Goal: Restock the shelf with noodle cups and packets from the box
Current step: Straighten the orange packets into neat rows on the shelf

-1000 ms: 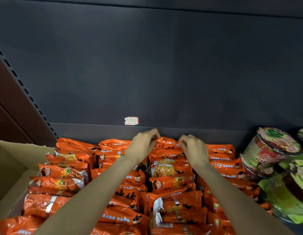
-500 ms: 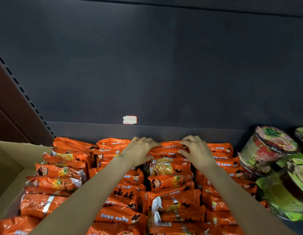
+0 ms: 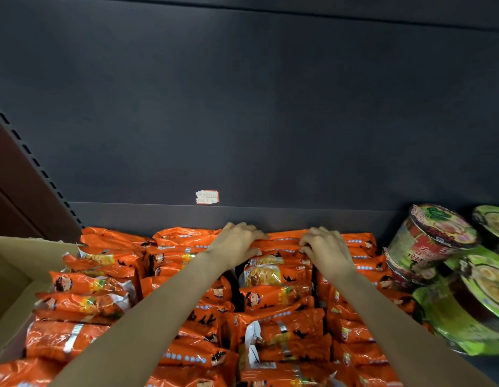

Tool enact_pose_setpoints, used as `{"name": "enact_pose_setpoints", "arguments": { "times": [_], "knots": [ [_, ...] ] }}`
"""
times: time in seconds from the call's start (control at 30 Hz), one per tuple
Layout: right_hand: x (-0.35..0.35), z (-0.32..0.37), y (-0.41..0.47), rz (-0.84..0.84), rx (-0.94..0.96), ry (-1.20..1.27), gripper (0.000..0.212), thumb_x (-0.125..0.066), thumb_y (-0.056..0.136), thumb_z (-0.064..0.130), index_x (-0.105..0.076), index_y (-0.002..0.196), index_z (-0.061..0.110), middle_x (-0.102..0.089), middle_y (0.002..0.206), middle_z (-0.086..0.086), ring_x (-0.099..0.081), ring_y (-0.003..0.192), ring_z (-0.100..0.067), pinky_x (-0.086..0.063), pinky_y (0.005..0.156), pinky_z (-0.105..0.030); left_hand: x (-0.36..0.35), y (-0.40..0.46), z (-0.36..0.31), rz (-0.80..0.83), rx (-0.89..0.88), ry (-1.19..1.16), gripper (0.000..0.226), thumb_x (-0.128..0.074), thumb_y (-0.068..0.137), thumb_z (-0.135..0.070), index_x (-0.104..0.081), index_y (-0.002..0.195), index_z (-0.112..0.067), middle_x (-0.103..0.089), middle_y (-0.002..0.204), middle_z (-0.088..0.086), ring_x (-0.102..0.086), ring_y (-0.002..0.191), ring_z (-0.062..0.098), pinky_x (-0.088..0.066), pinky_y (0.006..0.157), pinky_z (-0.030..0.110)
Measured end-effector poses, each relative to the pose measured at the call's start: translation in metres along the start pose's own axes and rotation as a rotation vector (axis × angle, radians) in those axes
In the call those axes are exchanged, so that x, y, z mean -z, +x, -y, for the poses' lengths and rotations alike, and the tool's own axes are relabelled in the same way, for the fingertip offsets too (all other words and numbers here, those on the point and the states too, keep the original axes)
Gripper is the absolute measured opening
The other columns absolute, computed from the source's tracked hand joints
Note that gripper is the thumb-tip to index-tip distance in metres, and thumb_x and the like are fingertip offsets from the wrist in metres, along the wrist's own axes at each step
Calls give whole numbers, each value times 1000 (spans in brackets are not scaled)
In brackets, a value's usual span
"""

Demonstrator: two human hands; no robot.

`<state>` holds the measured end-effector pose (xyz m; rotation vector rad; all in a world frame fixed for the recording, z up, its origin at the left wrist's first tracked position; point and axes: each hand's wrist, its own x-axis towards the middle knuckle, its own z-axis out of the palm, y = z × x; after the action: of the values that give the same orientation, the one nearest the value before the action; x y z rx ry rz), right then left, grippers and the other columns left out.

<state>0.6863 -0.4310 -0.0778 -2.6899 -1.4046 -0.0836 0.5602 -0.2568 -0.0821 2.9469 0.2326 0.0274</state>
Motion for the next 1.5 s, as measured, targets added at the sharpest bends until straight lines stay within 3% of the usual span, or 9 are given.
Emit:
{"name": "enact_pose_setpoints", "arguments": {
  "times": [0.17, 0.27, 0.4, 0.53, 0.7, 0.9, 1.0, 1.13, 1.5],
  "knots": [
    [-4, -1, -22, -183, -64, 165, 24, -58, 91, 22, -64, 114, 19, -56, 113, 4, -50, 110, -14, -42, 93, -28, -3, -19, -6, -195, -47, -55, 36, -48, 97, -29, -50, 133, -28, -49, 133, -9, -40, 122, 10, -28, 100, 25],
    [-1, -6, -31, -110, -152, 217, 19, -59, 90, 20, -65, 109, 17, -59, 111, 0, -55, 104, -15, -47, 87, -26, -6, -25, -10, -69, -86, -87, 35, -47, 97, -35, -53, 130, -26, -52, 129, -6, -44, 120, 11, -34, 100, 28],
    [0, -6, -32, 45, -156, 68, 29, -57, 92, 26, -60, 120, 23, -62, 118, 1, -55, 112, -16, -44, 96, -31, -9, -28, -12, 54, -67, -79, 39, -51, 95, -35, -50, 133, -29, -53, 131, -6, -47, 121, 13, -36, 102, 34],
    [-8, -3, -32, 19, -159, -37, 32, -58, 91, 30, -56, 122, 27, -64, 116, 7, -49, 116, -14, -33, 100, -32, -12, -26, -14, 58, -51, -29, 40, -55, 93, -32, -51, 132, -29, -50, 132, -6, -44, 124, 12, -32, 103, 34],
    [-7, 1, -30, -31, -177, 37, 12, -59, 90, 25, -64, 100, 26, -67, 97, 8, -50, 106, -14, -32, 91, -29, -15, -27, -16, 19, 17, -135, 29, -61, 89, -27, -62, 118, -24, -51, 127, -6, -47, 119, 13, -34, 106, 35],
    [13, 3, -27, -197, -89, 113, 8, -61, 89, 21, -66, 96, 22, -63, 95, 4, -57, 94, -15, -42, 79, -27, -11, -37, -11, -34, 16, -266, 17, -65, 87, -24, -70, 103, -25, -44, 134, -5, -43, 122, 12, -36, 106, 34],
    [5, 11, -25, -97, -32, 412, 7, -63, 87, 13, -65, 91, 18, -58, 94, 3, -58, 87, -11, -50, 76, -26, -9, -38, -12, -56, 21, -330, 18, -64, 88, -22, -71, 104, -22, -45, 137, -5, -48, 120, 12, -40, 102, 30],
    [-8, 20, -28, -47, -105, 693, 24, -63, 87, 5, -63, 109, 15, -62, 103, 0, -59, 89, -4, -48, 79, -13, -7, -39, -10, -38, 43, -371, 19, -63, 89, -20, -71, 106, -20, -52, 131, -4, -53, 113, 12, -41, 98, 24],
    [-14, 18, -16, -16, -179, 569, 13, -66, 85, 12, -73, 96, 14, -72, 96, 0, -66, 92, -11, -53, 84, -29, -4, -46, -5, -16, 38, -368, 20, -63, 89, -21, -72, 106, -17, -54, 133, 0, -51, 119, 14, -39, 103, 27]
  ]
}}
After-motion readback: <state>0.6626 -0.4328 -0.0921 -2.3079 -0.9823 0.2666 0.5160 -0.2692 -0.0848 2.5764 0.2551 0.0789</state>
